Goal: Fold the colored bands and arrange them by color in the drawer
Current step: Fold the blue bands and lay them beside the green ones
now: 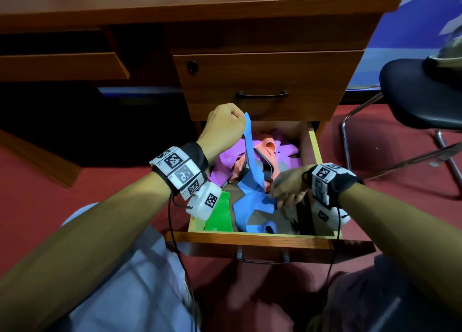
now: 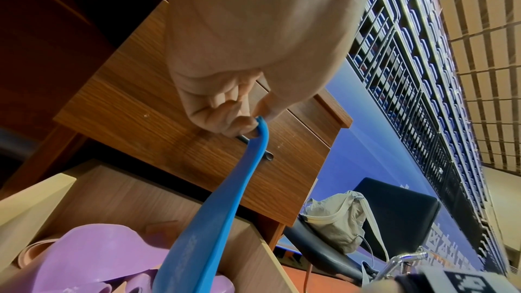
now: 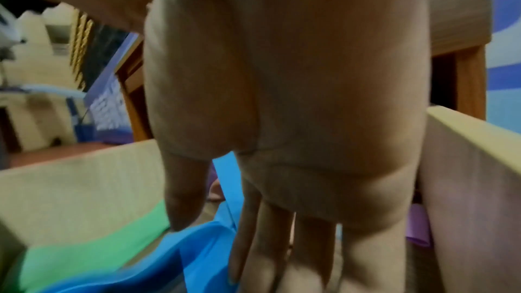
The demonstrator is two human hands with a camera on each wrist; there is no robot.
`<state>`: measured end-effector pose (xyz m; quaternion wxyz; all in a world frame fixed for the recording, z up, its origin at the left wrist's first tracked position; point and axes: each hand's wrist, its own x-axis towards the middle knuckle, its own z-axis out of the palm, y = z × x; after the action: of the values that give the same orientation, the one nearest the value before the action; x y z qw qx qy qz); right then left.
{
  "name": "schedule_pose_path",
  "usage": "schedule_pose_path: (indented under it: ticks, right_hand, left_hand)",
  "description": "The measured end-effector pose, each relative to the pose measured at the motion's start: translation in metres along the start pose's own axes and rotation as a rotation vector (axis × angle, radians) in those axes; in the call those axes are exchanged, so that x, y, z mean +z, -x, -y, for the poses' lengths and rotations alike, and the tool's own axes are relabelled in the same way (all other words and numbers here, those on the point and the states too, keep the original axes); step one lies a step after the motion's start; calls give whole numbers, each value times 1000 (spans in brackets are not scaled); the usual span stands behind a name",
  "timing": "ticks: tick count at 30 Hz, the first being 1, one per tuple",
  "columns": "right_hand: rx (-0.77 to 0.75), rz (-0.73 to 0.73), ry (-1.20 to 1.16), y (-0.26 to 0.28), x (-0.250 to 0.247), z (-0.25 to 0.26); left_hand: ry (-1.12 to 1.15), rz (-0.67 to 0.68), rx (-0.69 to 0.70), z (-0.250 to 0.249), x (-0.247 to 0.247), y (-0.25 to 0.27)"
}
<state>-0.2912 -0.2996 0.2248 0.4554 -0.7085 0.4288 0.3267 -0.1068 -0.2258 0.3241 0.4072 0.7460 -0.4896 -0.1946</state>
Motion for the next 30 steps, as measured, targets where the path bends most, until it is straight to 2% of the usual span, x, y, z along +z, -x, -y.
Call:
schedule_pose_path:
  ticks: [3, 8, 12, 22, 26, 30]
  right_hand:
    - [25, 21, 133, -1, 9, -4]
    - [-98, -103, 367, -6, 9, 6]
    - [-153, -271, 558, -18, 11, 8]
    - [-146, -241, 676, -31, 24, 7]
    - [-149, -237, 618, -29, 27, 10]
    - [-161, -234, 349, -23, 13, 12]
  left_hand:
    - [2, 6, -2, 0, -1, 1]
    - [5, 7, 2, -1, -1, 1]
    - [13, 19, -1, 0, -1, 1]
    - [9, 11, -2, 1, -2, 0]
    - [9, 5, 2, 0, -2, 1]
    - [-6, -4, 1, 0, -2, -1]
